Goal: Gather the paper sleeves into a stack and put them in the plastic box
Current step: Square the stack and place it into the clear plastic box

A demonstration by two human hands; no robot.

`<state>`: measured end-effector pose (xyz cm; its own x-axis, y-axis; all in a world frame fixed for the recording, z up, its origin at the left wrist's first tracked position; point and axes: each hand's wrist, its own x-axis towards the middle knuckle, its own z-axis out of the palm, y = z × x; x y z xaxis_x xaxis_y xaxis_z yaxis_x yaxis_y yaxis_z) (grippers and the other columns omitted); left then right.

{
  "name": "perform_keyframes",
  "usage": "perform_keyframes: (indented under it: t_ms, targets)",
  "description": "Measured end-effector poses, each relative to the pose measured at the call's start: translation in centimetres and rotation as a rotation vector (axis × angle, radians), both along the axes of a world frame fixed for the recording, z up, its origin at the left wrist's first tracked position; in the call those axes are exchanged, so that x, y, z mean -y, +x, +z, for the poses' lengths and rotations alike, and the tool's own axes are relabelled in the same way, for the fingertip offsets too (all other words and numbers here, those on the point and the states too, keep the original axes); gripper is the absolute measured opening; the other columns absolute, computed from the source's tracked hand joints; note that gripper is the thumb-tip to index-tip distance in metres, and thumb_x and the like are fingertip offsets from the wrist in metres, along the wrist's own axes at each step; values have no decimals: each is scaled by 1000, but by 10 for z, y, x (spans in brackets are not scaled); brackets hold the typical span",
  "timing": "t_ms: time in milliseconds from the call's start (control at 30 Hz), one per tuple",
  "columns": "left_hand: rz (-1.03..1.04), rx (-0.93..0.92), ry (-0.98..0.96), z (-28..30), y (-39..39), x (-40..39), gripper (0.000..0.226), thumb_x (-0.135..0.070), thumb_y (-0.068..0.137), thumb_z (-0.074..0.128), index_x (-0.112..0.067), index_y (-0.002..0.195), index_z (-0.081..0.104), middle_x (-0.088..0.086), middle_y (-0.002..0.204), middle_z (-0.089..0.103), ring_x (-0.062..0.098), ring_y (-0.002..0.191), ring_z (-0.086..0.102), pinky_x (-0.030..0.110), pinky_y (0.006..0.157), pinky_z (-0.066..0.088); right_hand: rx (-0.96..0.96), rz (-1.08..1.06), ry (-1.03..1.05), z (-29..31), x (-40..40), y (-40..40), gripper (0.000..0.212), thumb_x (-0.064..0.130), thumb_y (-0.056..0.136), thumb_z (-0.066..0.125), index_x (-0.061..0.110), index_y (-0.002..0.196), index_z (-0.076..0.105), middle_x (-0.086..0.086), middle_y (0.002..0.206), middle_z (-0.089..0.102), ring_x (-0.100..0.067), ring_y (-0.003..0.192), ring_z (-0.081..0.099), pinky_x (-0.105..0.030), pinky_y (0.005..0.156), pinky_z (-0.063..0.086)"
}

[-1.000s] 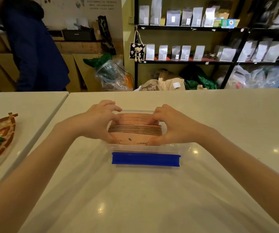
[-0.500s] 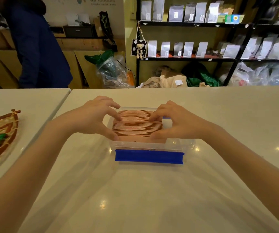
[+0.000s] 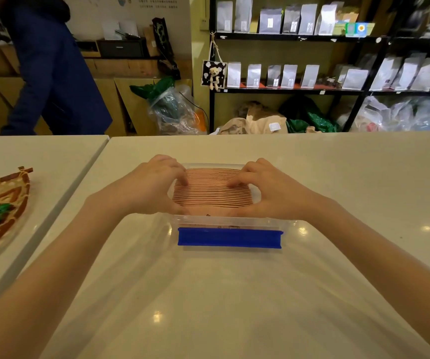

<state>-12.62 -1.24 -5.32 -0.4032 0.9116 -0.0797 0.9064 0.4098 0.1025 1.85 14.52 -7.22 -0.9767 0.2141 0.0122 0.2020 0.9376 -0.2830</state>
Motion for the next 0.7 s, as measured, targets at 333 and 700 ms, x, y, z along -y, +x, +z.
perform_keyframes:
  t_ms: [333, 700]
  targets:
    - [48, 11, 15, 0, 10, 7, 55, -43, 68, 69, -23, 116, 51, -1, 132, 46, 17, 125, 32, 34, 105, 30, -49, 25, -55, -6, -1, 6, 53, 51, 73, 60, 30, 121, 48, 1, 125, 48, -6, 105, 31, -25, 93, 28]
    - [101, -44, 19, 0, 22, 21, 61, -48, 73, 60, -22, 126, 47, -2, 138, 43, 17, 129, 30, 37, 107, 29, -112, -29, -46, -3, 0, 13, 53, 54, 73, 57, 26, 117, 53, 2, 118, 55, -11, 104, 40, -28, 89, 35]
